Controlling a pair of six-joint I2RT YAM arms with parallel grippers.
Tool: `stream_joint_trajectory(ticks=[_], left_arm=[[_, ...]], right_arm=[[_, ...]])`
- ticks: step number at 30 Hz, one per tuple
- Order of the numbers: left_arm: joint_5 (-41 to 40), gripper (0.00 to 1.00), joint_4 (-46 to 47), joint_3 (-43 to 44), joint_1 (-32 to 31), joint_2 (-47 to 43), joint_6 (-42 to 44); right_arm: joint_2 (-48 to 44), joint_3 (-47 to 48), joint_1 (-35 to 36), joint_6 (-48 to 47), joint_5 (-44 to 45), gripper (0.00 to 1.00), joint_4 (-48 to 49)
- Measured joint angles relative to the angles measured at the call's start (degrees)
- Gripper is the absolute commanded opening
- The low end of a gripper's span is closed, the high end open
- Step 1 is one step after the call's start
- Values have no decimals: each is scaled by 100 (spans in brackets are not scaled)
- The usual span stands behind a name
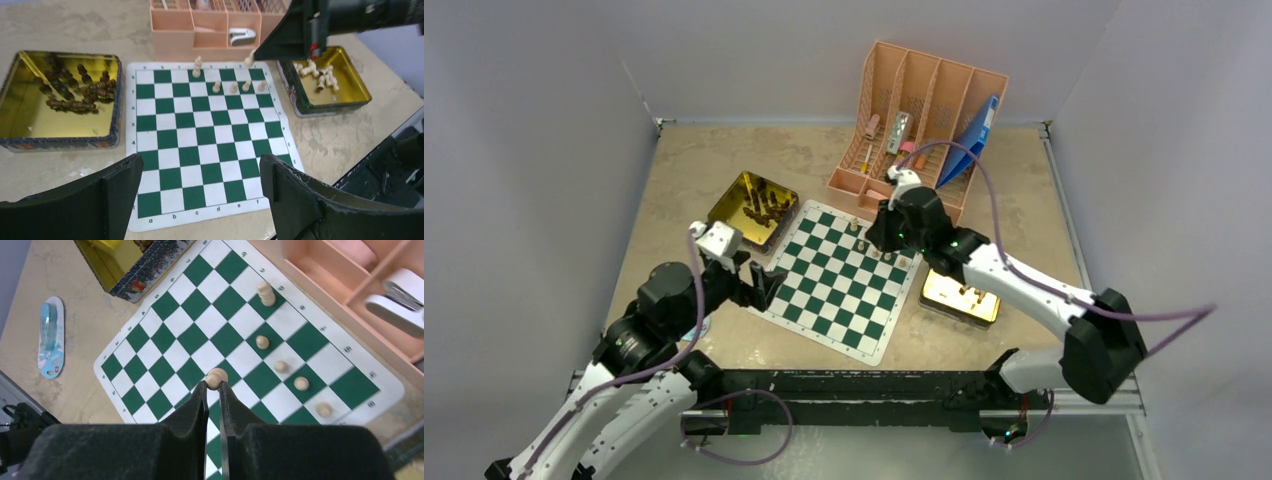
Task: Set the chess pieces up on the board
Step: Place the chess piece on the chessboard.
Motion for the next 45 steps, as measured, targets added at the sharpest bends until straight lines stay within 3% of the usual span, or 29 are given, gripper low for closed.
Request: stream_joint_trajectory(ticks=[11,20,45], left_arm=[[-476,90,31,-55,0,-997,57],[-577,90,15,-109,0,-1082,55],[-577,90,2,-116,0,-1178,55]], right_arm=[[2090,1447,540,-155,463,11,151],[3152,1749,656,-164,883,12,48],[3703,2291,555,-11,1360,13,-424]])
